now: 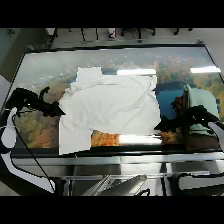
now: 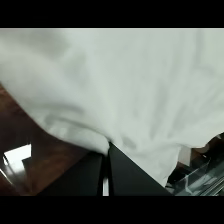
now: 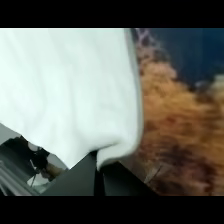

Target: Fold the shirts.

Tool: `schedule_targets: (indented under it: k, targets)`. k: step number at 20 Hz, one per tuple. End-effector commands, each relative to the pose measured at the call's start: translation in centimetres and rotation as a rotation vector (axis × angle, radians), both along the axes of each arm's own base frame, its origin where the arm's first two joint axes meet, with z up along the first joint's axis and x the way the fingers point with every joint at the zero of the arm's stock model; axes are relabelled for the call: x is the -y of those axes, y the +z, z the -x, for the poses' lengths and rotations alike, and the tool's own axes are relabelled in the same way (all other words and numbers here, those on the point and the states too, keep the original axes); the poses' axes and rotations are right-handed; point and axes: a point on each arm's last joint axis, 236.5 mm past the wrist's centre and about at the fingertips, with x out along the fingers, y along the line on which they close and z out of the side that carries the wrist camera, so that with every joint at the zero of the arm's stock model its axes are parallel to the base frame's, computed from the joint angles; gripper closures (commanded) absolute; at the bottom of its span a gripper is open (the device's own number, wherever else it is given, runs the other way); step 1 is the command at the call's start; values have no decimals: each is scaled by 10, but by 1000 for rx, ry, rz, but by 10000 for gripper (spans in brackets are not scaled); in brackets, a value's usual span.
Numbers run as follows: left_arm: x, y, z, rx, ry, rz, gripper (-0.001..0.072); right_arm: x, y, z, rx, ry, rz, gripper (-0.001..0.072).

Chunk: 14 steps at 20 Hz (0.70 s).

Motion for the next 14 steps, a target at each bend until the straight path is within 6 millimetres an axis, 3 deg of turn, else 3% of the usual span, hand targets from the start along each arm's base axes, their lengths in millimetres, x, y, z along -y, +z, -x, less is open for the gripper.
schedule_targets:
  k: [1, 2, 3, 4, 5, 6, 7, 8, 9, 10, 11, 12, 13, 14]
  targets:
    - [4, 63, -10, 165, -12, -32, 694, -13, 71, -43, 233, 31, -49, 697]
    - [10, 103, -13, 263, -3, -19, 694, -11, 122, -62, 377, 34, -34, 697]
    - [18, 158, -15, 405, -4, -6, 694, -9, 188, -77, 558, 33, -4, 698]
    - [25, 220, -11, 566, -4, -19, 695, -5, 259, -84, 751, 35, 53, 699]
    - [32, 296, 1, 774, 2, -58, 694, -1, 338, -82, 954, 21, 128, 699]
    - [38, 378, 22, 1011, 35, -115, 694, -1, 426, -66, 1187, -1, 214, 699]
    - [44, 456, 53, 1250, 84, -168, 694, -4, 511, -38, 1420, -28, 305, 699]
    - [52, 536, 102, 1505, 151, -206, 694, -10, 579, -3, 1614, -54, 377, 699]
    - [58, 598, 157, 1730, 219, -236, 695, -20, 637, 41, 1793, -74, 449, 699]
    - [61, 644, 214, 1921, 289, -282, 695, -29, 676, 80, 1923, -84, 517, 699]
    - [62, 678, 271, 2076, 361, -335, 694, -38, 705, 116, 2027, -91, 564, 699]
    - [63, 696, 317, 2183, 414, -398, 694, -46, 722, 143, 2093, -101, 588, 699]
    - [61, 705, 345, 2230, 455, -447, 695, -49, 733, 161, 2140, -117, 616, 699]
    - [57, 708, 361, 2239, 489, -486, 694, -50, 738, 169, 2163, -126, 624, 699]
